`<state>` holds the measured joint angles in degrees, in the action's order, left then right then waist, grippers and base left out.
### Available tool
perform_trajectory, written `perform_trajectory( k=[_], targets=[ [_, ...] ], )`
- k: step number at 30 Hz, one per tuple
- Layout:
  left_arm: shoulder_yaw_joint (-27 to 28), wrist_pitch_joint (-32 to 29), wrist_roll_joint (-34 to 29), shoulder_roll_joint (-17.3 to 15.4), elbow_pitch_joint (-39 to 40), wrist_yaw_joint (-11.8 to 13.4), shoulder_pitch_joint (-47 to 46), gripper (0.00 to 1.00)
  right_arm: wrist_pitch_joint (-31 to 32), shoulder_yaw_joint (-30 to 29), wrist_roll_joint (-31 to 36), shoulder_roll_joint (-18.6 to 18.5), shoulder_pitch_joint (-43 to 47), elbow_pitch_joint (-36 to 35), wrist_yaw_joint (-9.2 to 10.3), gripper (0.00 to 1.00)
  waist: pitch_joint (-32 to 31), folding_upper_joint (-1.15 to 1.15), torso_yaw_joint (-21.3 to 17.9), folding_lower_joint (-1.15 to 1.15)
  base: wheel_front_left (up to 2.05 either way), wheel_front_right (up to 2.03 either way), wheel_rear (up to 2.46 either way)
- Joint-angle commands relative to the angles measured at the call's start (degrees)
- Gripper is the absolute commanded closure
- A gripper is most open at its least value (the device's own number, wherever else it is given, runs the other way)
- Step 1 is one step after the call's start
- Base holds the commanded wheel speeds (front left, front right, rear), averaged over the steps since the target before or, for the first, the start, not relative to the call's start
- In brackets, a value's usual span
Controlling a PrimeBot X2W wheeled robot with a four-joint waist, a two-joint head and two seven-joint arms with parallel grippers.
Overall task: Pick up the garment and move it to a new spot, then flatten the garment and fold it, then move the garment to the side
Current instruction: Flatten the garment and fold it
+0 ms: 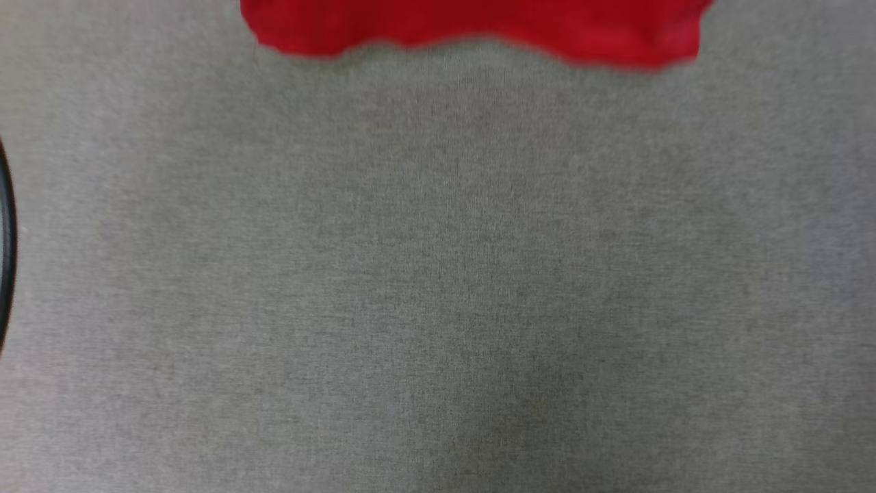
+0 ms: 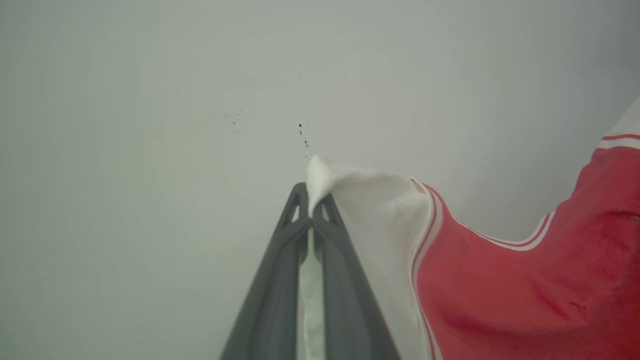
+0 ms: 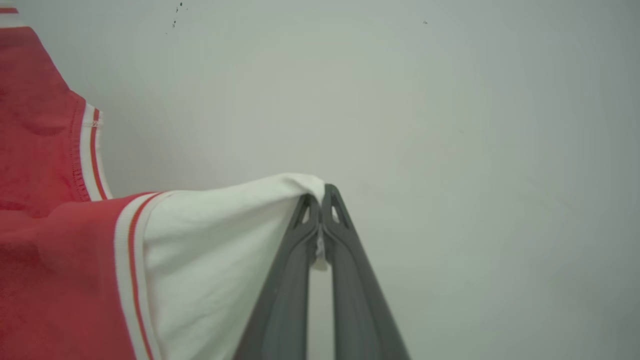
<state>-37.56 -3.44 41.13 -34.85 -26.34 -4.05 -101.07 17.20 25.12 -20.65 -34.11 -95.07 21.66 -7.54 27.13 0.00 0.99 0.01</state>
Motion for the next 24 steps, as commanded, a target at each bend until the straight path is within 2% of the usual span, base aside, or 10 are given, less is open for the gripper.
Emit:
perform_trajectory(
  k=[1,6,12,18,24],
  targets=[
    [0.28,0.8,-0.55,0.61,-1.39,-0.44,-2.2,1.0,-0.69,0.59,1.05,0.68,-2.95,1.83,0.1,1.0,4.53,0.0,0.02,-0.01,0.0,0.0,0.0],
    [0.68,3.24,-1.28,2.2,-6.26,-1.27,-8.05,1.0,-3.58,2.37,2.41,3.06,-11.74,9.68,0.1,1.0,7.43,0.0,0.14,-0.01,0.0,0.0,0.0],
    [-0.07,5.65,-1.1,3.16,-10.69,-2.04,-8.49,1.0,-7.93,5.21,1.95,5.41,-15.63,17.51,0.1,1.0,8.8,0.0,0.58,-0.01,0.0,0.0,0.0],
    [-0.98,8.62,0.35,3.03,-13.49,-2.68,-3.11,1.0,-12.61,9.55,-1.01,6.3,-11.95,22.26,0.1,1.0,8.26,0.0,0.7,-0.01,0.0,0.0,0.0],
    [-2.1,12.26,2.34,2.1,-13.7,-3.03,6.31,1.0,-17.11,14.06,-5.7,5.75,-5.01,23.48,0.1,1.0,5.16,0.0,0.58,-0.01,0.0,0.0,0.0]
  ],
)
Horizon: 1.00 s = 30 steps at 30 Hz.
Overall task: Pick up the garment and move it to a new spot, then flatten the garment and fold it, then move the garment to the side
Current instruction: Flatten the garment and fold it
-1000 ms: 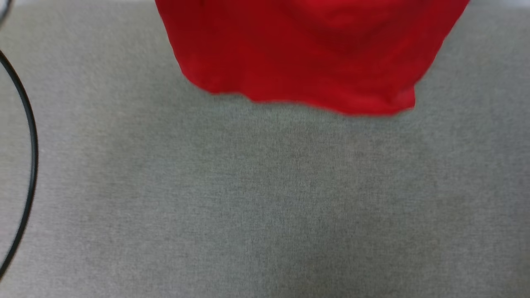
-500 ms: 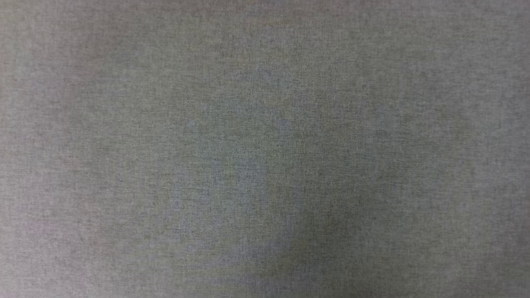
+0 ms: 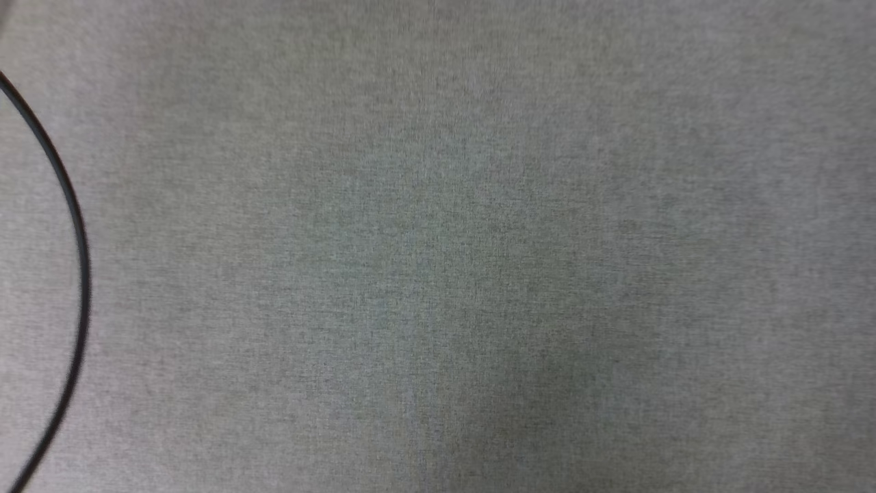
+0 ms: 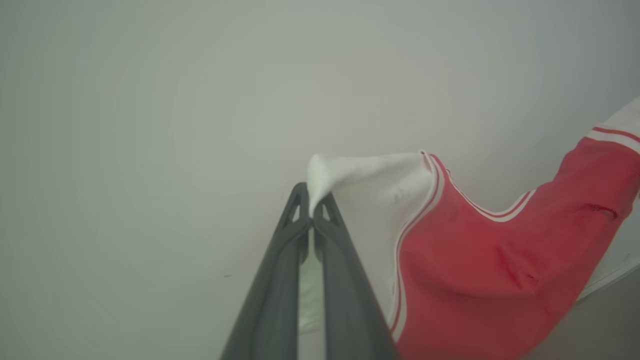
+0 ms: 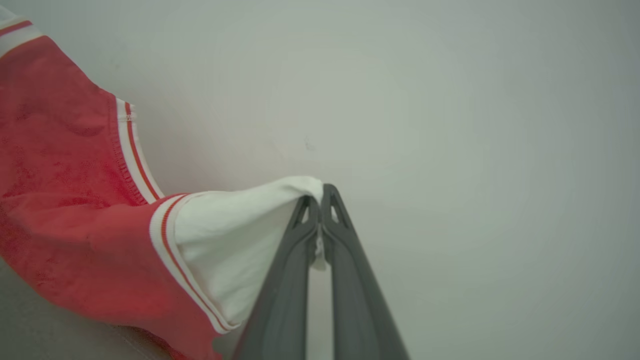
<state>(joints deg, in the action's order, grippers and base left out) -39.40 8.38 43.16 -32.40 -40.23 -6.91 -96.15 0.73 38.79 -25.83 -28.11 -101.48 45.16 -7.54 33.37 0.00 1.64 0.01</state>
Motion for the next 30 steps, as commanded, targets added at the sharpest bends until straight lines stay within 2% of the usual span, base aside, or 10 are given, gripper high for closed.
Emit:
perform_trajectory(
  k=[1,8,14,21,27,30],
  targets=[
    [-0.19,1.06,0.88,-0.68,0.33,-0.14,3.16,1.0,-1.23,1.19,-1.45,-0.34,3.12,-0.28,0.1,1.0,-1.81,0.0,-0.23,-0.01,0.0,0.0,0.0],
    [-0.93,4.14,3.54,-2.39,3.42,0.85,18.78,1.0,-4.28,6.5,-6.95,-2.94,17.14,-4.22,0.1,1.0,-8.0,0.0,-0.63,-0.01,0.0,0.0,0.0],
    [-0.8,5.45,6.57,-4.77,10.96,5.3,35.68,1.0,-5.91,8.71,-10.57,-5.22,31.61,-8.31,0.1,1.0,-13.62,0.0,-1.01,-0.01,0.0,0.0,0.0],
    [0.26,6.22,10.86,-8.75,21.04,11.25,55.17,1.0,-6.93,7.3,-12.53,-6.67,48.41,-12.14,0.1,1.0,-19.1,0.0,-1.8,-0.01,0.0,0.0,0.0],
    [1.28,6.6,14.99,-10.31,26.85,15.02,70.35,1.0,-6.39,5.34,-12.66,-6.44,61.42,-14.52,0.1,1.0,-23.26,0.0,-2.63,-0.01,0.0,0.0,0.0],
    [1.74,6.75,16.26,-10.8,27.41,15.96,76.39,1.0,-5.97,4.16,-12.81,-6.28,67.47,-15.31,0.09,1.0,-25.38,0.0,-2.76,-0.01,0.0,0.0,0.0]
  ],
)
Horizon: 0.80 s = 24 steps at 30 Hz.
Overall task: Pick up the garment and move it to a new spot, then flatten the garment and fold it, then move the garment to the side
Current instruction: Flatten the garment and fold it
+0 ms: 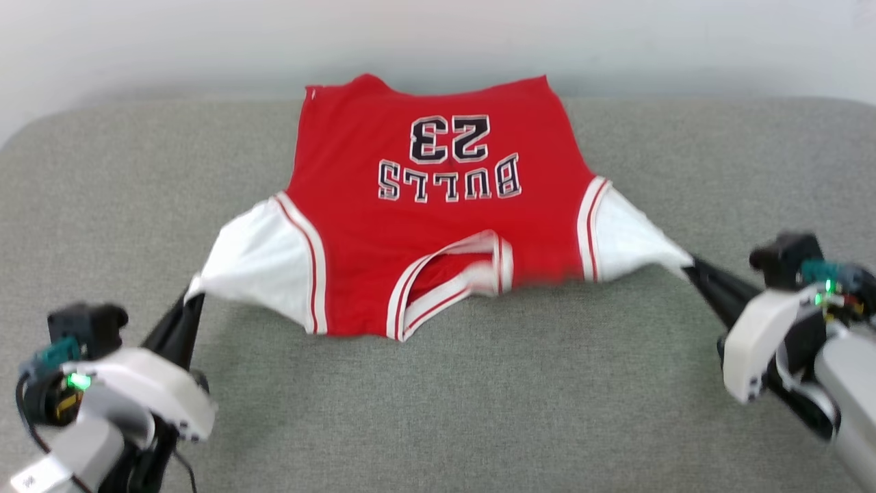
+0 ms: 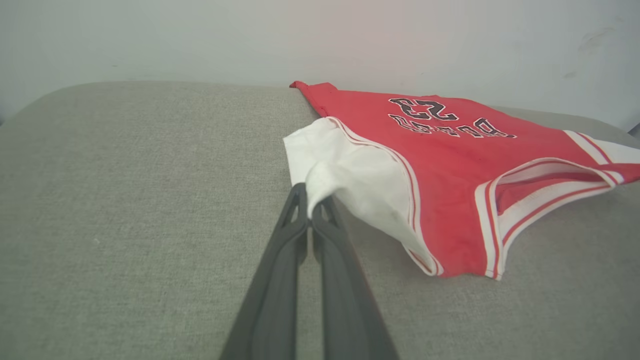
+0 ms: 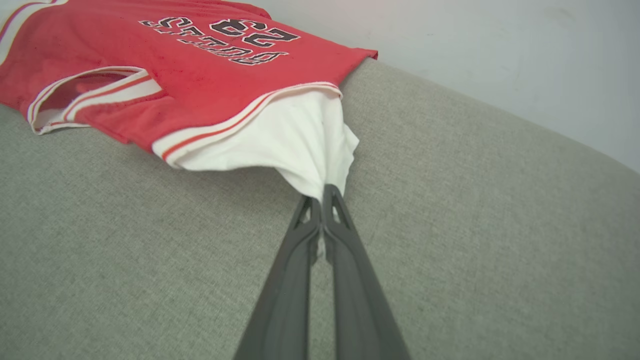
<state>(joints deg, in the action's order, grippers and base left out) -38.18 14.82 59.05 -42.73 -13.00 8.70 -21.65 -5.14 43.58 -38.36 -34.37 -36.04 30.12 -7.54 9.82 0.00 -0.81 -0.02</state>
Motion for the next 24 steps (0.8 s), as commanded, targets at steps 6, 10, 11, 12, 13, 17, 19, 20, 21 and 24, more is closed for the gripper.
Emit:
perform_trajectory(
  k=[6,10,11,12,13,17,19,20,21,24],
  targets=[
    [2.17,0.46,2.72,-0.61,0.58,0.77,11.14,1.0,0.53,-4.67,-0.35,-0.26,13.48,-1.71,0.1,1.0,-5.79,0.0,-0.45,0.02,0.0,0.0,0.0],
    [3.11,0.48,4.08,-0.53,1.65,0.92,16.54,1.0,1.02,-8.45,-0.21,-0.02,20.96,-3.05,0.1,1.0,-7.94,0.0,-0.28,0.02,0.0,0.0,0.0],
    [3.11,0.48,4.08,-0.53,1.65,0.92,16.54,1.0,1.02,-8.45,-0.21,-0.02,20.96,-3.05,0.1,1.0,-7.94,0.0,-0.28,0.02,0.0,0.0,0.0],
    [3.39,0.49,4.22,-0.73,1.94,1.18,17.75,1.0,1.35,-9.23,-0.03,0.0,22.88,-3.63,0.1,1.0,-8.29,0.0,-0.28,0.02,0.0,0.0,0.0],
    [3.56,0.49,4.38,-0.94,2.25,1.57,19.03,1.0,1.74,-10.02,0.26,0.02,24.81,-4.39,0.1,1.0,-8.53,0.0,-0.35,0.02,0.0,0.0,0.0],
    [4.62,0.5,4.81,-0.61,2.93,2.59,23.45,1.0,3.14,-13.97,1.19,0.71,31.83,-6.73,0.1,1.0,-9.23,0.0,-0.69,0.02,0.0,0.0,0.0],
    [5.21,0.51,4.81,-0.37,3.21,3.05,25.5,1.0,3.78,-15.86,2.15,1.1,35.22,-7.63,0.1,1.0,-9.63,0.0,-0.71,0.02,0.0,0.0,0.0],
    [5.77,0.51,4.88,-0.13,3.33,3.25,26.42,1.0,4.17,-16.77,2.48,1.38,36.82,-8.12,0.1,1.0,-9.79,0.0,-0.71,0.02,0.0,0.0,0.0],
    [6.34,0.51,4.96,0.06,3.47,3.51,27.28,1.0,4.41,-17.81,2.97,1.62,38.34,-8.57,0.1,1.0,-9.9,0.0,-0.71,0.02,0.0,0.0,0.0],
    [7.88,0.51,5.01,0.69,3.82,3.71,29.93,1.0,5.71,-20.39,4.04,2.4,43.3,-9.76,0.1,1.0,-10.27,0.0,-0.59,0.02,0.0,0.0,0.0]
  ],
)
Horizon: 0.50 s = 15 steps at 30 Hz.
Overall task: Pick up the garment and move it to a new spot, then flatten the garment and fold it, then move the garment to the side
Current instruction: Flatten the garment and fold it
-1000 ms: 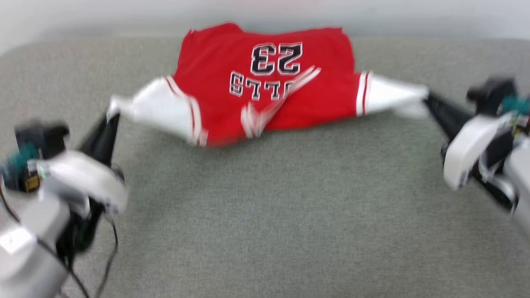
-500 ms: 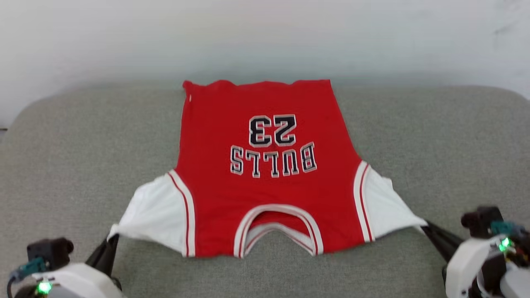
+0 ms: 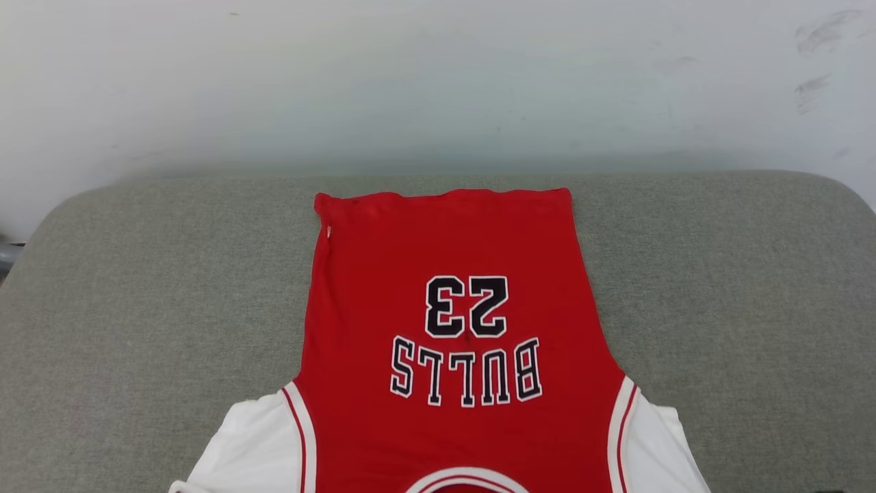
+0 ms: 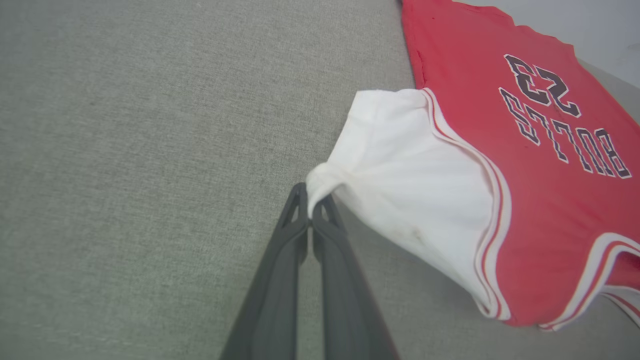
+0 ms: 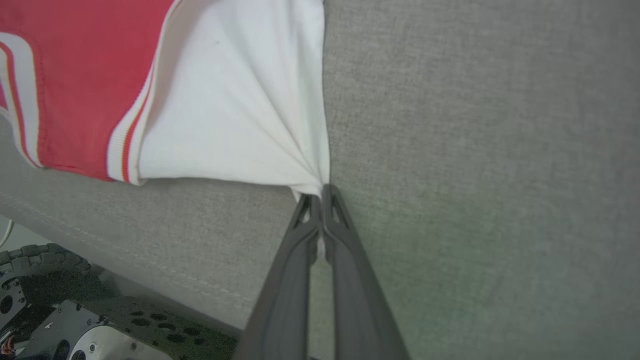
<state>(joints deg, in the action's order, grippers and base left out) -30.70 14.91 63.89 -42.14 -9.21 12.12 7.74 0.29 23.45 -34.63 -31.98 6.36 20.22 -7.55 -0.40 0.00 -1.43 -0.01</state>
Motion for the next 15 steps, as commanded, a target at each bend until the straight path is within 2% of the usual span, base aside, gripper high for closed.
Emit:
perform_trajectory(
  k=[1,8,9,10,11,12,15],
  targets=[
    [0.74,0.41,0.07,0.24,0.09,0.37,1.48,1.0,0.62,-0.98,0.74,0.16,2.4,-0.3,0.12,1.0,-0.15,0.0,0.06,0.01,0.0,0.0,0.0],
    [2.4,0.42,-1.78,1.54,1.23,0.32,4.34,1.0,3.38,-5.7,2.68,2.75,7.44,-4.47,0.11,1.0,-0.35,0.0,0.32,0.01,0.0,0.0,0.0],
    [2.5,0.42,-2.11,1.75,1.39,0.29,4.12,1.0,3.47,-6.48,2.94,3.29,7.36,-5.1,0.11,0.8,-0.35,0.0,0.36,0.01,0.0,0.0,0.0],
    [2.48,0.42,-2.45,1.95,1.58,0.19,3.89,1.0,3.68,-7.2,3.27,3.74,7.02,-5.75,0.11,0.53,-0.36,0.0,0.35,0.01,0.0,0.0,0.0],
    [2.72,0.42,-2.88,2.13,1.79,0.16,3.56,1.0,3.96,-7.91,3.56,3.93,6.41,-6.51,0.11,0.06,-0.32,0.0,0.29,0.01,0.0,0.0,0.0],
    [2.94,0.42,-3.29,2.14,1.93,0.28,3.23,1.0,4.16,-8.93,4.0,3.88,5.53,-7.16,0.11,0.0,-0.28,0.0,0.24,0.01,0.0,0.0,0.0],
    [3.37,0.37,-4.44,2.46,2.69,0.4,2.63,1.0,5.24,-11.65,4.69,3.13,3.51,-9.24,0.1,0.0,-0.15,0.0,0.29,0.01,0.0,0.0,0.0]
  ],
)
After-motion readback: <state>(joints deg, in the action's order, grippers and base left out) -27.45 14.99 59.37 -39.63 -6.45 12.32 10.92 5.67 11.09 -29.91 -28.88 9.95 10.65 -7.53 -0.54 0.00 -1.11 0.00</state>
